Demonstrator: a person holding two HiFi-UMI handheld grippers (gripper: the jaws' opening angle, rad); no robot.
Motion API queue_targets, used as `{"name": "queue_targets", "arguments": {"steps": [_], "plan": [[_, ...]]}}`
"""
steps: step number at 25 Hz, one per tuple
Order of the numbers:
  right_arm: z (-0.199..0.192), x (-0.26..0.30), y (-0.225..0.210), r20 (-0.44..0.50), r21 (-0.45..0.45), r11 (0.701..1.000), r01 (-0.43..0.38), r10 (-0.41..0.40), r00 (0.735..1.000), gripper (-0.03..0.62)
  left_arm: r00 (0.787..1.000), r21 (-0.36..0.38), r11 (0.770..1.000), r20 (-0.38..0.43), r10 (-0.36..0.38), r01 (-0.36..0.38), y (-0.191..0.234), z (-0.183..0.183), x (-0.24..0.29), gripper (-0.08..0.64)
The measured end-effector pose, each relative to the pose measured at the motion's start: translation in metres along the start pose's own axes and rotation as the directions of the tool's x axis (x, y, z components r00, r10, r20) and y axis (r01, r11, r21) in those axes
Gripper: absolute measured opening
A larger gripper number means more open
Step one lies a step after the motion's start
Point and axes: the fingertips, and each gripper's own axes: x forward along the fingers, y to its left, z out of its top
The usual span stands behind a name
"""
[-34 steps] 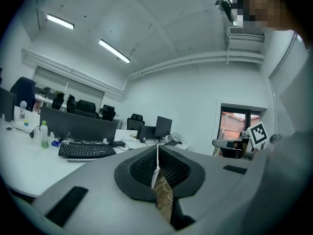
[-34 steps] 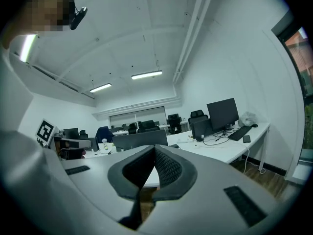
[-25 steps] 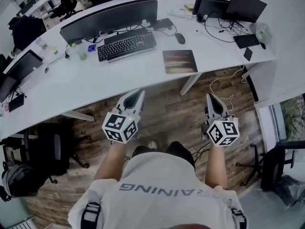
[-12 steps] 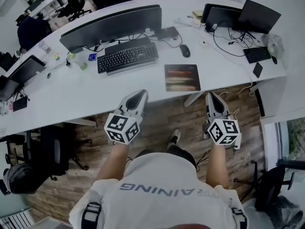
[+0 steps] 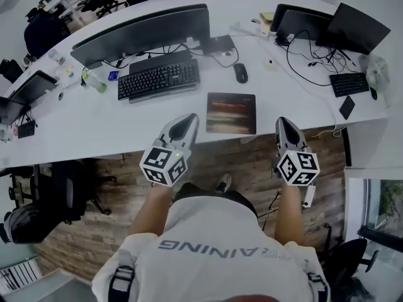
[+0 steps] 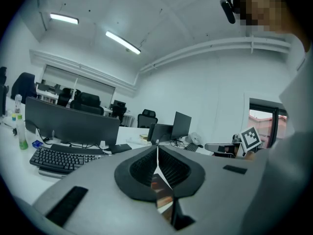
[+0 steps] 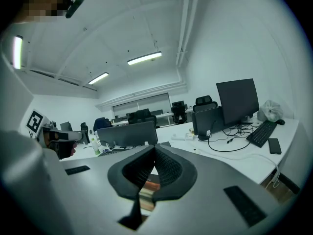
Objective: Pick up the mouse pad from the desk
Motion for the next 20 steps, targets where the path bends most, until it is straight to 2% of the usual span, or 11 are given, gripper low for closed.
{"name": "queue_targets", "arguments": {"steps": [8,12,15,20], "plan": [[-0.025,0.041,-0.014,-0.088,0.008,1.000,-0.007,0.008,0.996,0.020,1.000,-0.011,1.000,-0.028,0.004,-0.005,0.018,-0.002,0.030,0.037],[-0.033,0.060,-0.012,-0.119,-0.014,0.999,0.032,-0.033,0.992,0.020,0.999,-0.020,0.999,-0.039,-0.034,0.033,0.035,-0.001,0.045,0.037],[-0.045,0.076,-0.012,-0.177,-0.049,0.996,0.069,-0.077,0.981,0.023,0.996,-0.027,0.997,-0.050,-0.067,0.066,0.048,0.002,0.056,0.037],[-0.085,0.105,-0.010,-0.309,-0.088,0.993,0.078,-0.102,0.946,0.150,0.992,-0.047,0.994,-0.075,-0.105,0.101,0.067,0.000,0.067,0.037]]}}
